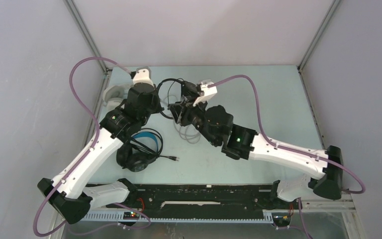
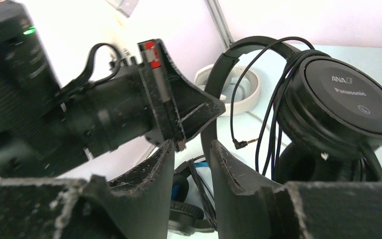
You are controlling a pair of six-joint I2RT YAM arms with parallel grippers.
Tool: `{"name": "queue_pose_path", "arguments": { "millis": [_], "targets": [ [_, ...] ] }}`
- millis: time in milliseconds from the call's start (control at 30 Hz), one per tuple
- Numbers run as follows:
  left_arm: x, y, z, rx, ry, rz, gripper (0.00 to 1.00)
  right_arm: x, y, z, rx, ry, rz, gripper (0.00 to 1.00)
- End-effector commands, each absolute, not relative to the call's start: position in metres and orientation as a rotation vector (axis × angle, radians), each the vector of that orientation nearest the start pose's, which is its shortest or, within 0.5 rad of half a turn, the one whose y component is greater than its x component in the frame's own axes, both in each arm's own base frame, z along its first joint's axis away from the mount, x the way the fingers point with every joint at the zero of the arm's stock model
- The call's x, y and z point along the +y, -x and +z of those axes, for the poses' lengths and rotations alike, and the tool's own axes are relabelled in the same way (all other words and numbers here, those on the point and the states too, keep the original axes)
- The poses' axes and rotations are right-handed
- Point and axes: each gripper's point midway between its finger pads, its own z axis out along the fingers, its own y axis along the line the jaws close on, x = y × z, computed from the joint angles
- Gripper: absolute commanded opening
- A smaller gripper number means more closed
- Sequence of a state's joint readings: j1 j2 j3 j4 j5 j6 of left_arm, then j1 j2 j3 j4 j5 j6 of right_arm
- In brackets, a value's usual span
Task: Wrap the headphones
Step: Wrap the headphones cable around the headphones.
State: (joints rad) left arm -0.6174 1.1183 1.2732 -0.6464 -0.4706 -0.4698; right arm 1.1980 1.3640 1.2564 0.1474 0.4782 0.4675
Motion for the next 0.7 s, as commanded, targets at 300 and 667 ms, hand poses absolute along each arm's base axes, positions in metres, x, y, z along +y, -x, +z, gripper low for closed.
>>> {"name": "queue_pose_path", "arguments": {
  "millis": [300, 667],
  "targets": [
    [-0.138, -0.313, 0.326, 1.890, 0.223, -0.266, 0.00, 0.413, -0.281, 0.381, 1.657, 0.004, 0.854, 0.36],
    [-0.141, -0.315, 0.322, 1.896, 0.226, -0.275, 0.00, 0.425, -0.318, 0.359, 1.716, -0.029, 0.715, 0.35]
  ]
}}
